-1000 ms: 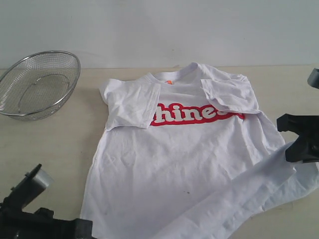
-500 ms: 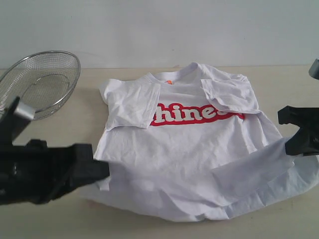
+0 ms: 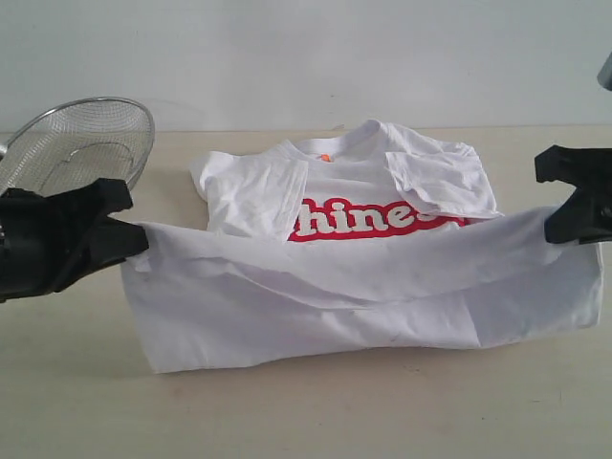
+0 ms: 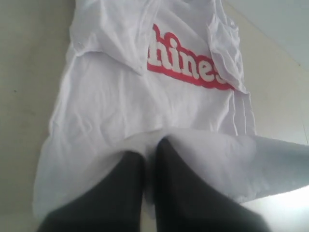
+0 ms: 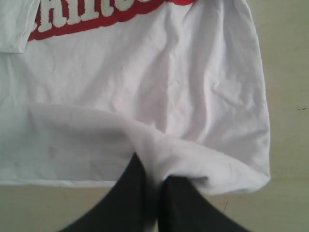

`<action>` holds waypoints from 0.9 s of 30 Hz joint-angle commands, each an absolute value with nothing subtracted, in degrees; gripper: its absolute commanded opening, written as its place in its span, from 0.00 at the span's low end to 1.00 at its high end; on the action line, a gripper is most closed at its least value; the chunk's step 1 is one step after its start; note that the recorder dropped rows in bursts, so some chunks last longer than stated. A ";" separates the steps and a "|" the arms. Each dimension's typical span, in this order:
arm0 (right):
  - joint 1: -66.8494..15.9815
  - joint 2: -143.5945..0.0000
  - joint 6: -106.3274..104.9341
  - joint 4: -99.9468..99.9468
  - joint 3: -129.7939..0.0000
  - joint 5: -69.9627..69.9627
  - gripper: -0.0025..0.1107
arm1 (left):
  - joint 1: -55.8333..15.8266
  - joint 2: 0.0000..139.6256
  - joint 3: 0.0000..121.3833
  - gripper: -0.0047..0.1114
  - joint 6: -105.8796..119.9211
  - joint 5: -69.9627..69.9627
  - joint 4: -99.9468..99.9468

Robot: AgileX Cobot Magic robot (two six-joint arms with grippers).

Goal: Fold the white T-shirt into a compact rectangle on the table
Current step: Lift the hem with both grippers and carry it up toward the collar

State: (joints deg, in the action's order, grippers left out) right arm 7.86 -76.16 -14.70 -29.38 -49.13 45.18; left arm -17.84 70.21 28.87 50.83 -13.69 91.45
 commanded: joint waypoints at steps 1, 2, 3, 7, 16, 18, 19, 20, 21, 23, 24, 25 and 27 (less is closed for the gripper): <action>8.30 -76.13 -14.44 -28.26 -49.62 43.93 0.02 | -13.94 71.49 30.73 0.08 51.22 -14.36 90.57; 8.81 -76.13 -14.13 -28.26 -49.62 43.61 0.02 | -13.17 71.96 31.27 0.08 51.45 -14.84 90.57; 9.19 -76.13 -13.89 -28.26 -49.65 43.30 0.02 | -12.51 72.53 31.96 0.08 52.14 -15.50 90.52; 10.78 -76.13 -14.51 -28.79 -49.77 42.09 0.02 | -11.60 75.71 35.14 0.08 53.04 -19.09 90.52; 10.78 -79.63 -17.06 -32.63 -52.78 40.51 0.02 | -11.60 84.10 43.09 0.08 55.75 -19.53 90.52; 10.78 -81.55 -17.06 -32.86 -54.45 39.89 0.02 | -11.60 85.13 44.95 0.08 55.75 -19.53 90.52; 10.78 -82.68 -17.31 -32.86 -55.54 39.71 0.02 | -11.60 85.71 46.08 0.08 55.75 -19.53 90.52; 10.78 -83.80 -17.46 -32.86 -56.67 39.46 0.02 | -11.60 86.38 46.99 0.08 55.75 -19.53 90.52; 10.78 -84.67 -17.78 -32.86 -57.59 39.29 0.02 | -11.60 87.16 48.22 0.08 55.75 -19.45 90.52; 10.78 -86.98 -18.24 -33.09 -60.37 38.68 0.02 | -11.60 88.88 50.78 0.08 55.75 -19.30 90.40; 10.78 -88.00 -18.36 -33.09 -61.65 38.68 0.02 | -11.36 90.00 52.11 0.08 55.75 -19.25 90.09; 10.78 -89.63 -18.48 -33.32 -63.19 38.68 0.02 | -11.18 91.18 53.35 0.08 55.75 -19.25 90.09; 10.78 -92.65 -18.94 -33.75 -66.34 39.39 0.02 | -10.39 93.35 55.54 0.08 55.75 -19.16 89.98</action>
State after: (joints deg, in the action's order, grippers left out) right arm 10.32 -89.20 -17.75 -33.16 -62.72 39.41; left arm -11.34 90.85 52.78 55.27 -19.57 90.52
